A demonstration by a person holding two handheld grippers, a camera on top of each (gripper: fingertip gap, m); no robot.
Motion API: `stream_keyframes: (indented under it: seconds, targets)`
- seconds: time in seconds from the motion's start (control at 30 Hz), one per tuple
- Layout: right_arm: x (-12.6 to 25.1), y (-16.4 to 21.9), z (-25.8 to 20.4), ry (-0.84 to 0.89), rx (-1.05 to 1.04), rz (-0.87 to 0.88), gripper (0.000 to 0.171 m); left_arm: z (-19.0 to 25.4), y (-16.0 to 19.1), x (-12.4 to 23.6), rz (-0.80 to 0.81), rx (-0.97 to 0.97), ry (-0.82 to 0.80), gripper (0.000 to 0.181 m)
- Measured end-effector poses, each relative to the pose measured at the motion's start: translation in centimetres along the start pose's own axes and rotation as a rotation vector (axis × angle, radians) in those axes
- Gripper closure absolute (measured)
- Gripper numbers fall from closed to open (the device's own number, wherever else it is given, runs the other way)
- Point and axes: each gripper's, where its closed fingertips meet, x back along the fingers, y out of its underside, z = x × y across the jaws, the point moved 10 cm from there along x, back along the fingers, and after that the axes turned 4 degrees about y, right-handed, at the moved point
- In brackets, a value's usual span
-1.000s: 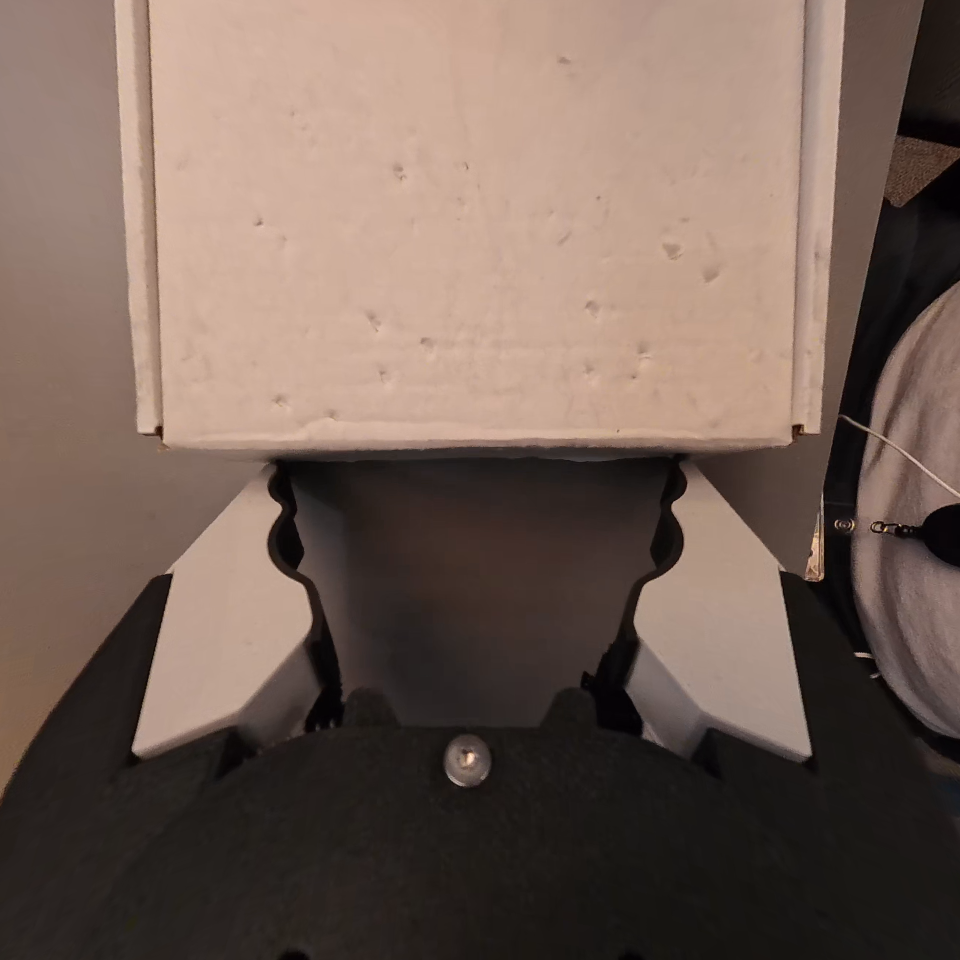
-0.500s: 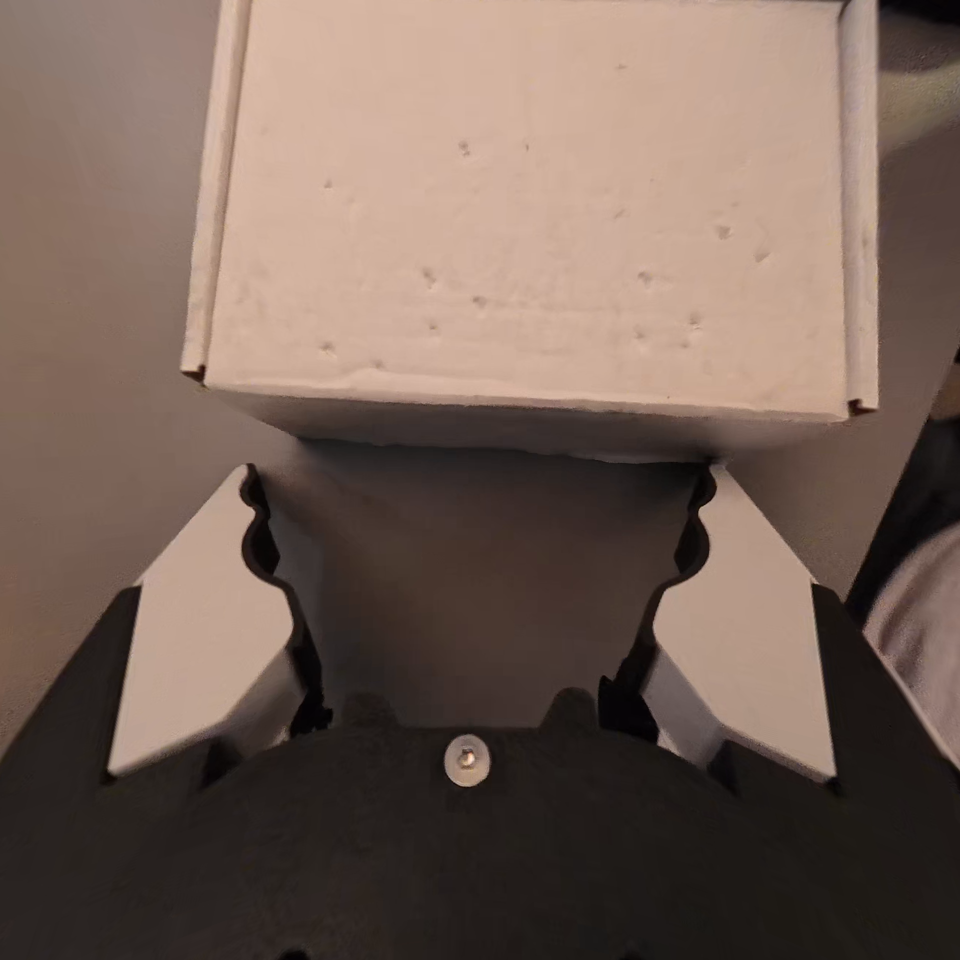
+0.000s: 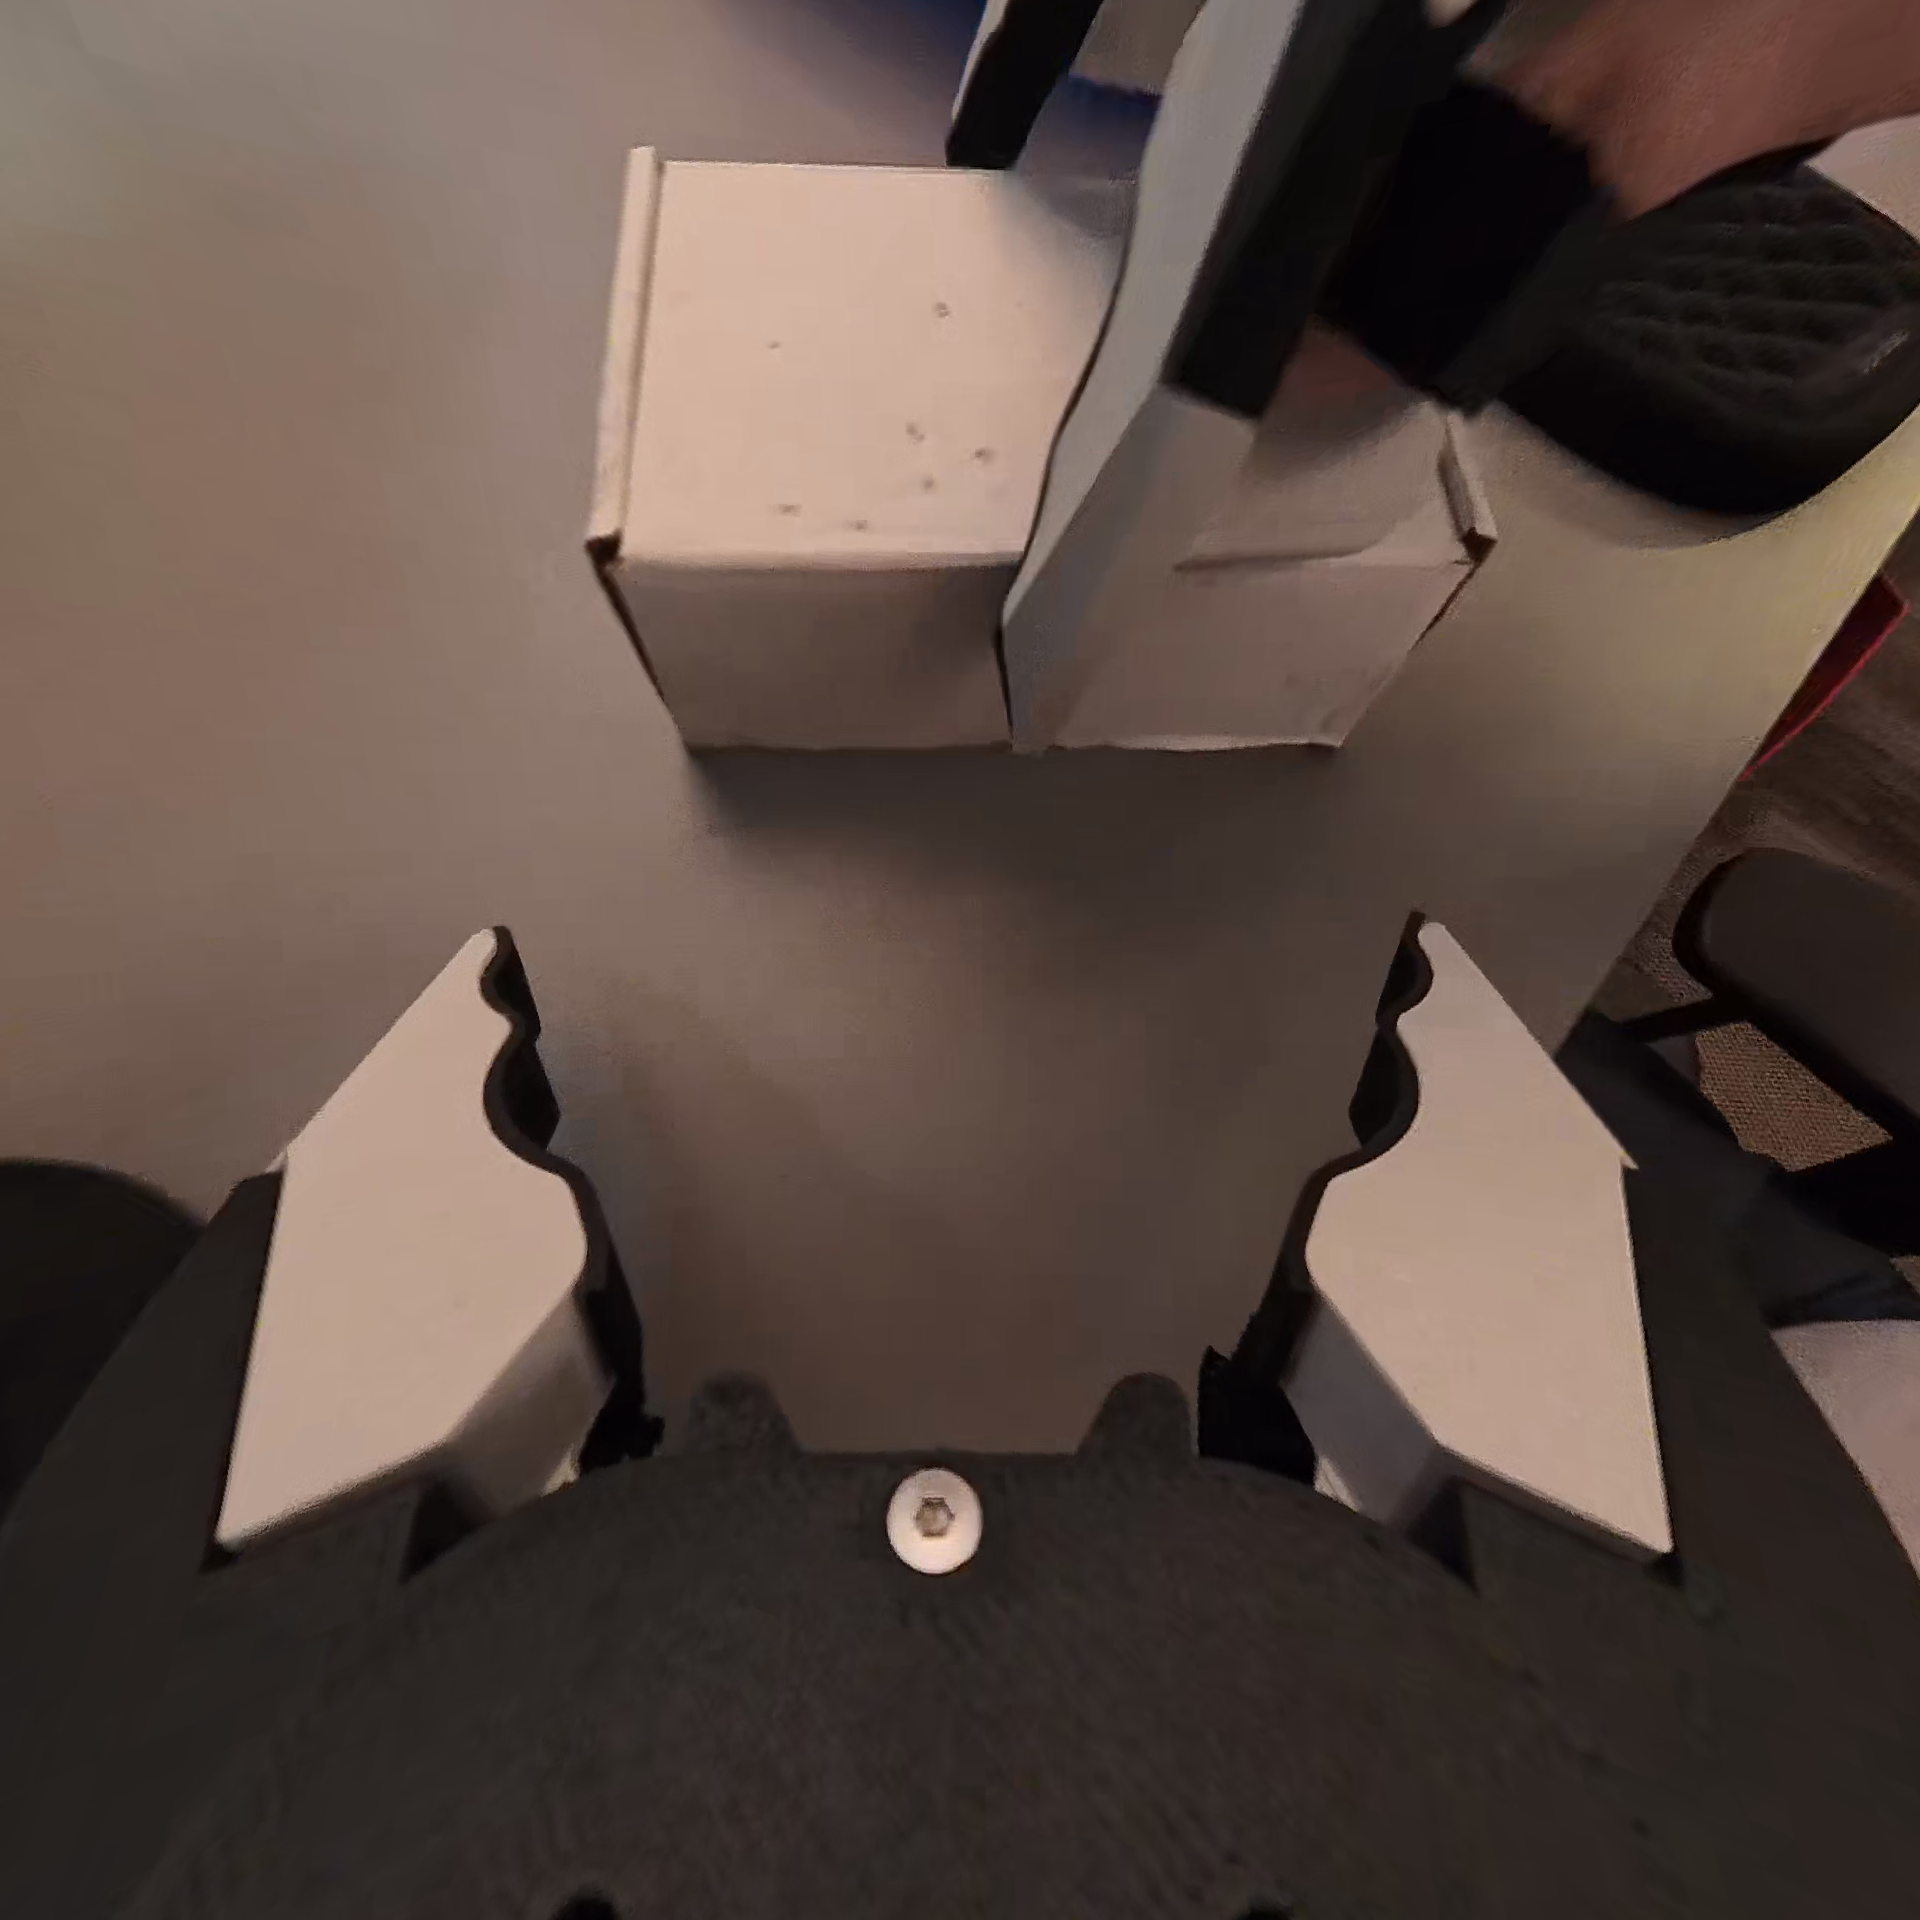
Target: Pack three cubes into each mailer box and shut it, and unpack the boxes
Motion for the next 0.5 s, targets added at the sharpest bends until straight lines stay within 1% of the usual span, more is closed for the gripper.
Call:
stream_keyframes:
  seconds: [0.07, 0.1, 0.23, 0.37, 0.43, 0.5]
  targets:
    - [-0.8, -0.8, -0.3, 0.032, 0.028, -0.081, 0.027, 0.0, 0.3, 1.0, 0.008, 0.007, 0.001, 0.027]
    - [-1.0, -1.1, -0.5, 0.001, 0.033, -0.12, 0.034, 0.1, 0.5, 1.3, 0.012, 0.013, 0.006, 0.027]
    - [-1.1, -1.8, -0.1, 0.015, 0.075, -0.267, 0.037, -0.1, 0.8, 2.0, 0.02, 0.02, 0.017, 0.028]
    - [0.0, -2.4, 0.9, 0.057, 0.15, -0.302, 0.038, -0.3, 0.8, 2.5, 0.034, 0.01, 0.027, 0.031]
    - [1.6, -2.8, 1.8, 0.064, 0.172, -0.286, 0.038, -0.5, 0.8, 2.7, 0.036, 0.004, 0.027, 0.031]
    - [3.9, -3.5, 3.2, 0.089, 0.19, -0.258, 0.038, -0.9, 0.7, 2.9, 0.039, 0.003, 0.022, 0.031]
